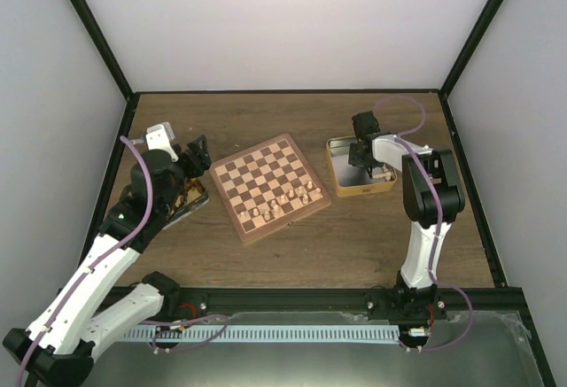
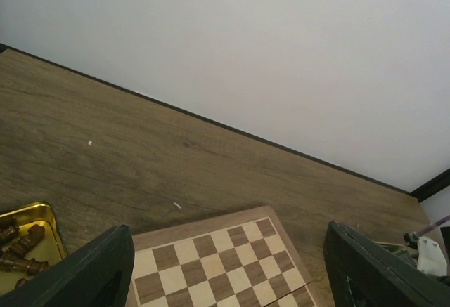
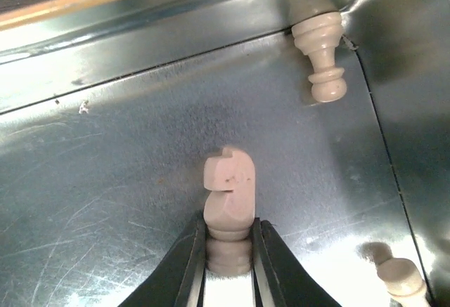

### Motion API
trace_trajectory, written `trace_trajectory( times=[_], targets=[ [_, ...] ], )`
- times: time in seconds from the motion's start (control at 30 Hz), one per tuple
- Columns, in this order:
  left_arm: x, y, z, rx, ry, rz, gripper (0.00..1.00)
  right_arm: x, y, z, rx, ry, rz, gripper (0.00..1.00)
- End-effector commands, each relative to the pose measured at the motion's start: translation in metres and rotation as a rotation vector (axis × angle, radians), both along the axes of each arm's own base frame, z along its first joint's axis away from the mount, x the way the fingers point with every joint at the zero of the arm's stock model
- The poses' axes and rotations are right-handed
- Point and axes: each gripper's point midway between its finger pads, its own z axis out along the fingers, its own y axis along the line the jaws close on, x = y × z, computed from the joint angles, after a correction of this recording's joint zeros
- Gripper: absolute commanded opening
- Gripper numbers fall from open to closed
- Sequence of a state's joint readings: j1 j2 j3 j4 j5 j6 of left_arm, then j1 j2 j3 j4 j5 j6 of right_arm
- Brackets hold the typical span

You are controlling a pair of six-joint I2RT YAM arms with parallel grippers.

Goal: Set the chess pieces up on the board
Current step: Pick up the chess piece from the storage box, then place the chess piece on the chessboard.

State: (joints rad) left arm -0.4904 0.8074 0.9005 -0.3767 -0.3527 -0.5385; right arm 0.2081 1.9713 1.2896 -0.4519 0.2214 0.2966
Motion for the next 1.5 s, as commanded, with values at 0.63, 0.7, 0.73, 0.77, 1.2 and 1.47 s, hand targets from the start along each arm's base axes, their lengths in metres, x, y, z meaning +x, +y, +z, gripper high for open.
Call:
trace_trajectory(
  times=[0.63, 0.7, 0.73, 0.77, 1.2, 1.47],
  targets=[
    [-0.013, -0.124, 0.017, -0.231, 0.015, -0.657, 0.92, -0.154, 0.213, 0.251, 0.906, -0.568, 1.059, 0.1],
    [-0.018, -0.138, 0.019, -0.28, 0.047, -0.738, 0.92, -0.174, 0.223, 0.266, 0.96, -0.571, 1.153, 0.1],
    [-0.021, -0.145, 0.021, -0.306, 0.065, -0.784, 0.92, -0.183, 0.226, 0.271, 0.982, -0.57, 1.196, 0.1],
    [-0.024, -0.152, 0.024, -0.333, 0.082, -0.828, 0.92, -0.195, 0.231, 0.277, 1.01, -0.564, 1.248, 0.1],
    [-0.018, -0.173, 0.001, -0.506, 0.309, -0.856, 0.73, -0.185, 0.264, 0.283, 0.754, -0.639, 1.242, 0.13],
    [-0.002, -0.167, -0.01, -0.545, 0.375, -0.763, 0.5, -0.165, 0.286, 0.279, 0.439, -0.724, 1.121, 0.13]
  ],
)
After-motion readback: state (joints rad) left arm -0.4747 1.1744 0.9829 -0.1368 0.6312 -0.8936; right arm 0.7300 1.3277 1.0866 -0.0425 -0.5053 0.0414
